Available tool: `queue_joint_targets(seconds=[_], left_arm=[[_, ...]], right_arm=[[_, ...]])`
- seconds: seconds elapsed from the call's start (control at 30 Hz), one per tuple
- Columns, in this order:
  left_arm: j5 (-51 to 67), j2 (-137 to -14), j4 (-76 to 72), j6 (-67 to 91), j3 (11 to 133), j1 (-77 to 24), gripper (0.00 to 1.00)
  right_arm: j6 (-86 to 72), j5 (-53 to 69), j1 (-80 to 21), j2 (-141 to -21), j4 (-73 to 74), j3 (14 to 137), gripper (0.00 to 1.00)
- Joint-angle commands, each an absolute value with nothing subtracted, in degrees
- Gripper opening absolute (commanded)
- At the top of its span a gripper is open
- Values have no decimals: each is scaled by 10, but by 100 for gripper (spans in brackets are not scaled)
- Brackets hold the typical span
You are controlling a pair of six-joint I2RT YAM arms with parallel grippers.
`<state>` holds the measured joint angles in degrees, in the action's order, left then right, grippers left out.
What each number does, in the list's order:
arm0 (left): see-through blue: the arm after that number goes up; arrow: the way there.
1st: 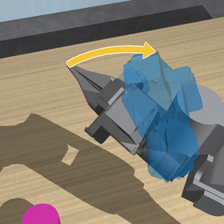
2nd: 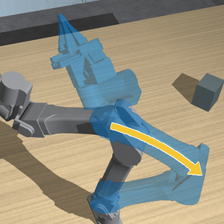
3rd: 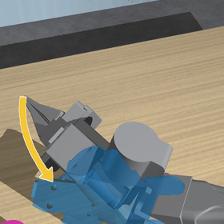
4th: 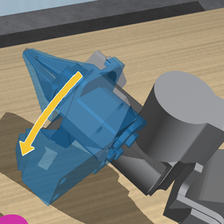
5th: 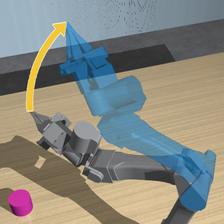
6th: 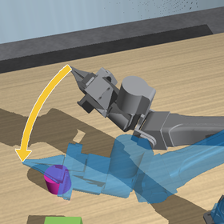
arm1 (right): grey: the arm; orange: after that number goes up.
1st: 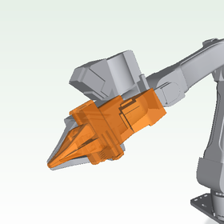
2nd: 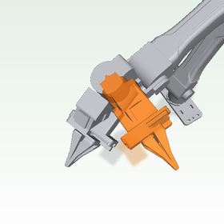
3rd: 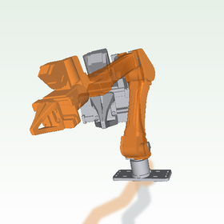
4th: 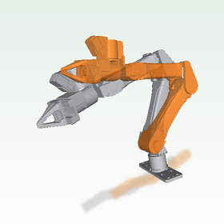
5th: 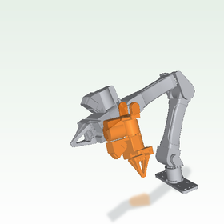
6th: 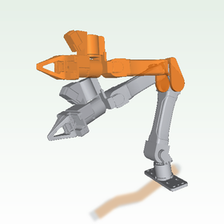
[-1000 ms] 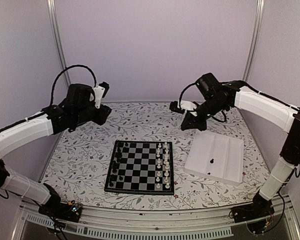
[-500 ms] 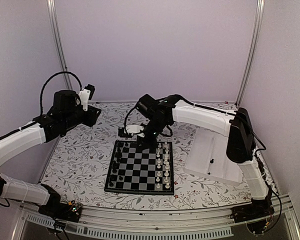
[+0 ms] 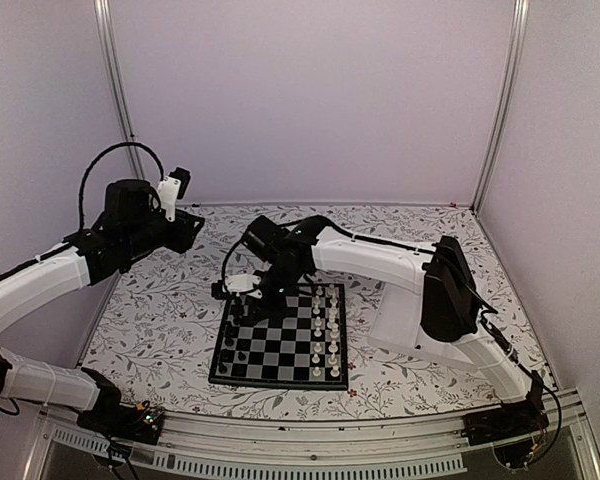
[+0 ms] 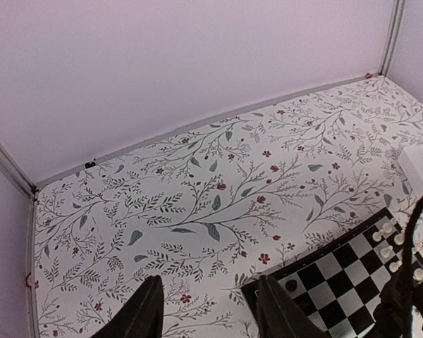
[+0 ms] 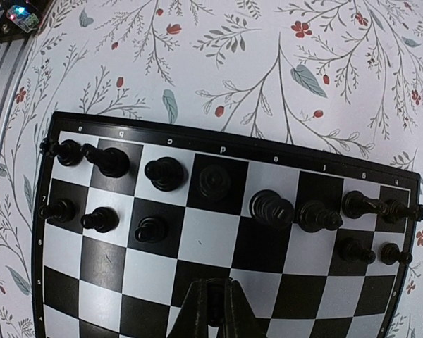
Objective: Set up the chess pieces on the board
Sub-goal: Place the chess piece on the chessboard.
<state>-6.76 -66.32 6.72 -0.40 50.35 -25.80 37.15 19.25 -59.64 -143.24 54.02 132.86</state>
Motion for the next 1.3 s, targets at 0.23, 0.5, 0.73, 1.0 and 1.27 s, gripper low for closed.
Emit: queue_joint_targets(seconds=[0.23,0.5,0.73,1.0,1.27], left_arm=[[-58,-662,64,-2,521,-255,48],[-56,-665,68,-2,523,-256,48],[-54,-667,69,-2,524,-255,48],[-53,-670,72,-2,525,-255,48],[-51,-673,73,-2,526,-254,48]], right_arm=[[363,205,-611,-1475,516,1361,4],[364,211,-616,-1484,501,1363,4],[366,210,-620,-1491,493,1364,4],[365,206,-620,-1497,489,1364,10],[362,196,-620,-1487,490,1364,23]])
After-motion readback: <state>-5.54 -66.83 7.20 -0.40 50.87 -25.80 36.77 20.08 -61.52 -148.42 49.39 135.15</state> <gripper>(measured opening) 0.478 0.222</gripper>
